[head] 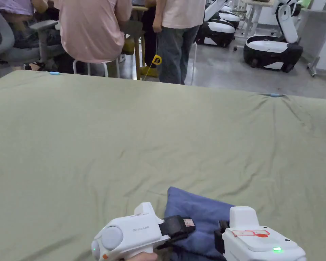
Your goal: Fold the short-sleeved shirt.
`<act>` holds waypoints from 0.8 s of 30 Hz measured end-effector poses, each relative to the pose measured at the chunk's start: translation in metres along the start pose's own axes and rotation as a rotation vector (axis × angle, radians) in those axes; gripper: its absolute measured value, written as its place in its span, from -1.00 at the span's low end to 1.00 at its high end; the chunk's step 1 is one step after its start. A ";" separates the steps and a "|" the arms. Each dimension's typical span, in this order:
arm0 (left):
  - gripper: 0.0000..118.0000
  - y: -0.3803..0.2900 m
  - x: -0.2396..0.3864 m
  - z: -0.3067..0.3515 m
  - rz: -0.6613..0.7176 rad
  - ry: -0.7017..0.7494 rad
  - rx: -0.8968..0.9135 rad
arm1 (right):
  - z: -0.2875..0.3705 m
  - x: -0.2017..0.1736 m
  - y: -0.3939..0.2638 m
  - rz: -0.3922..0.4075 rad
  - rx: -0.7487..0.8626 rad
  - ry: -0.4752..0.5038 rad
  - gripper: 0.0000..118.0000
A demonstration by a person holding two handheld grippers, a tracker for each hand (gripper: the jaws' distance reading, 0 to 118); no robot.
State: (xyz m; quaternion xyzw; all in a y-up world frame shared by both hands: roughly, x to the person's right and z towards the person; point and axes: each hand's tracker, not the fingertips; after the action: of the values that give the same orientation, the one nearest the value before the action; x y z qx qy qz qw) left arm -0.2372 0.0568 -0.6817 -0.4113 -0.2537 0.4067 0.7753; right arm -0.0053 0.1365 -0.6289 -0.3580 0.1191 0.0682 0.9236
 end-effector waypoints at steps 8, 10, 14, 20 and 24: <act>-0.40 0.055 -0.040 0.120 -0.113 0.122 0.081 | -0.016 -0.136 0.044 0.112 0.057 0.064 -1.00; -0.41 0.074 -0.060 0.164 -0.143 0.162 0.120 | -0.024 -0.173 0.056 0.132 0.067 0.101 -1.00; -0.41 0.112 -0.102 0.248 -0.122 0.209 0.165 | -0.035 -0.240 0.074 0.171 0.096 0.166 -1.00; -0.41 0.169 -0.151 0.336 -0.145 0.299 0.148 | -0.058 -0.328 0.098 0.234 0.102 0.263 -1.00; -0.41 0.176 -0.164 0.349 -0.178 0.337 0.134 | -0.065 -0.361 0.106 0.262 0.094 0.310 -1.00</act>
State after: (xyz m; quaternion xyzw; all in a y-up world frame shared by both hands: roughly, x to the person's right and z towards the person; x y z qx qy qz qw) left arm -0.6543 0.1282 -0.6538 -0.3971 -0.1280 0.2778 0.8653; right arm -0.3864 0.1558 -0.6469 -0.3024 0.3085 0.1263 0.8930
